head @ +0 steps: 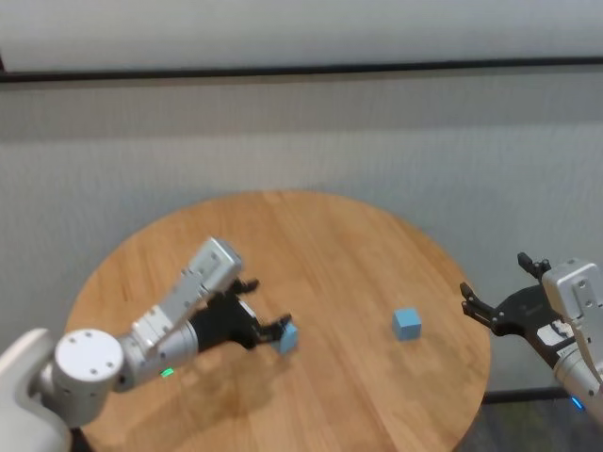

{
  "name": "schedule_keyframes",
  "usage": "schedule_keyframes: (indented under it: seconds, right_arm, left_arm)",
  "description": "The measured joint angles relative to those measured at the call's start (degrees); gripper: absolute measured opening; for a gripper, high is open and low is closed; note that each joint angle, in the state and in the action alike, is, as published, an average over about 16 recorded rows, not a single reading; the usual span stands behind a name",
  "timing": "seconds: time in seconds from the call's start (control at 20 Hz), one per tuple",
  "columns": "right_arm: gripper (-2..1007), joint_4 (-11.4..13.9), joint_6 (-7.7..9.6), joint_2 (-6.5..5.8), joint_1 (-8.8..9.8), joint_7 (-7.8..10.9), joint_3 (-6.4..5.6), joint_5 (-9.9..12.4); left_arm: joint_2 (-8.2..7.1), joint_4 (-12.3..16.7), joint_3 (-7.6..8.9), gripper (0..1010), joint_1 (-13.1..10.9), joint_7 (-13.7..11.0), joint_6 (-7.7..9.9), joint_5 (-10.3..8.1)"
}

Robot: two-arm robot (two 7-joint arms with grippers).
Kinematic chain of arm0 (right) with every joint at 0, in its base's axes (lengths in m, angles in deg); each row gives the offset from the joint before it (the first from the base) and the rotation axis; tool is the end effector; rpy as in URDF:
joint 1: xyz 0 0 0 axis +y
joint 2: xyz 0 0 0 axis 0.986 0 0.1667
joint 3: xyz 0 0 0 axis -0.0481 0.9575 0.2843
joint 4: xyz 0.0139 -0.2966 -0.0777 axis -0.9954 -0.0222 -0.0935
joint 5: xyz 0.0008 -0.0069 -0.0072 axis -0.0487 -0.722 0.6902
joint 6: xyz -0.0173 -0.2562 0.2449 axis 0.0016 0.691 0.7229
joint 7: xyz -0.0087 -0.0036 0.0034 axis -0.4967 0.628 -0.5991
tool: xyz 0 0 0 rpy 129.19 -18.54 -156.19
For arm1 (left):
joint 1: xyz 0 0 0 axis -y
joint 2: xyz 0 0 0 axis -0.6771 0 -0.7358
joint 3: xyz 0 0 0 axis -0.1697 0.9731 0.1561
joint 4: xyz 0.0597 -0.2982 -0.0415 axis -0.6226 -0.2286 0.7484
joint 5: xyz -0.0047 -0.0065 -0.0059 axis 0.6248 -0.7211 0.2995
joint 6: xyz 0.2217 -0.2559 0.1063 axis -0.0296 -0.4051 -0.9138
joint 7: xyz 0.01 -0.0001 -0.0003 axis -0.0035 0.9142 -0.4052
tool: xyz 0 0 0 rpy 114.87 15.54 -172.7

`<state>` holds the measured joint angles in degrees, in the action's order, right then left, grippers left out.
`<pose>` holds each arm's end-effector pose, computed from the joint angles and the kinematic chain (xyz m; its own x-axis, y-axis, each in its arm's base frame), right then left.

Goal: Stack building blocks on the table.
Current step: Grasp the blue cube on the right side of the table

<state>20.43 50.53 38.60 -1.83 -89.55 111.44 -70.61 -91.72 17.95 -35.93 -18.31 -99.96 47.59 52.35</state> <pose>0.4043 -0.0801 -0.3245 0.2924 -0.8802 0.3738 0.9552 0.2875 -0.0703 0.4990 -0.0142 -0.3263 0.7253 0.6249 0.2888 -0.6882 0.6683 0.2824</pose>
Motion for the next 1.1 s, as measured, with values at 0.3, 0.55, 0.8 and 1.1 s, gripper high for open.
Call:
schedule_keyframes:
  seconds: [0.3,0.55,0.8,1.1]
  right_arm:
    - [1005,0.00,0.00,0.00,0.00,0.00,0.00,0.00]
    - [1005,0.00,0.00,0.00,0.00,0.00,0.00,0.00]
    - [1005,-0.38,-0.06,0.27,-0.39,0.95,0.04,0.24]
    - [1005,-1.96,0.79,2.07,-2.15,3.86,-0.03,2.23]
  left_arm:
    - [-3.35,5.57,2.83,941,-2.26,0.76,0.33,-1.85]
    - [-5.91,8.60,4.67,993,-4.06,1.26,0.20,-2.74]
    - [-7.46,9.98,5.65,1002,-5.30,1.22,0.16,-3.26]
    - [-8.15,10.51,5.94,1002,-5.93,1.08,0.14,-3.43]
